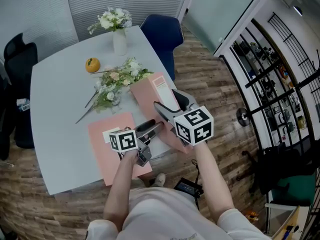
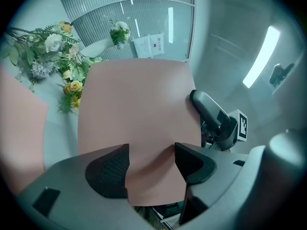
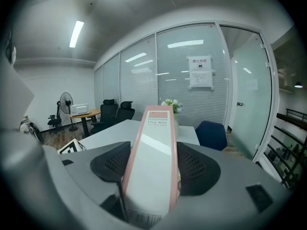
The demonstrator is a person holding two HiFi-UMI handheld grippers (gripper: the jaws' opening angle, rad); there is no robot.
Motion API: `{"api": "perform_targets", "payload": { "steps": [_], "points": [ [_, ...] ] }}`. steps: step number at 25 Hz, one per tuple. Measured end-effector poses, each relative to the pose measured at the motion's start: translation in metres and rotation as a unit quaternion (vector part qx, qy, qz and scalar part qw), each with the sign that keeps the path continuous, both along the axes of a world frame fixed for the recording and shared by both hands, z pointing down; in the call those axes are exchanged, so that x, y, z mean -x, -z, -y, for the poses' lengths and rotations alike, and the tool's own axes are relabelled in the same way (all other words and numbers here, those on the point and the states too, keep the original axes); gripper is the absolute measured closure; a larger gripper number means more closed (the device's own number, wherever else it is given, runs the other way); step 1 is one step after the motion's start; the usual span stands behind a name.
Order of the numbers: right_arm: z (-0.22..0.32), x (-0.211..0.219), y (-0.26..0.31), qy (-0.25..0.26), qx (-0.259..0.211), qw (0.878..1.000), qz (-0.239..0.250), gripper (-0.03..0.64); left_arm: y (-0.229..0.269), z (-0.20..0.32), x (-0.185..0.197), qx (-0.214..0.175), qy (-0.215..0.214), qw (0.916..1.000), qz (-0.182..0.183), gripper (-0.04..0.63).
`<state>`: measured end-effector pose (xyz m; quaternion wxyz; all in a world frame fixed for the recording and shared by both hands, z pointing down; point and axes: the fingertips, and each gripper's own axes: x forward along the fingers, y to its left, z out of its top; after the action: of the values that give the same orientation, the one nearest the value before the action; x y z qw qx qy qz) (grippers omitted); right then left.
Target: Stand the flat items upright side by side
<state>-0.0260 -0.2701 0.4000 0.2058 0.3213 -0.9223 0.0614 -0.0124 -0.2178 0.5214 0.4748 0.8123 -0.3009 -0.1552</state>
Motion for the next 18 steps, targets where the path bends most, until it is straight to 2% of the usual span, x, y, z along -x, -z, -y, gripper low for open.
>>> {"api": "perform_targets", "payload": {
  "steps": [18],
  "points": [
    [-0.009,-0.005,0.012,-0.018,-0.067,0.997,0.038,0.304,0.0,-0.001,0.003,0.0,0.012,0.9999,-0.009,0.308]
  ]
}}
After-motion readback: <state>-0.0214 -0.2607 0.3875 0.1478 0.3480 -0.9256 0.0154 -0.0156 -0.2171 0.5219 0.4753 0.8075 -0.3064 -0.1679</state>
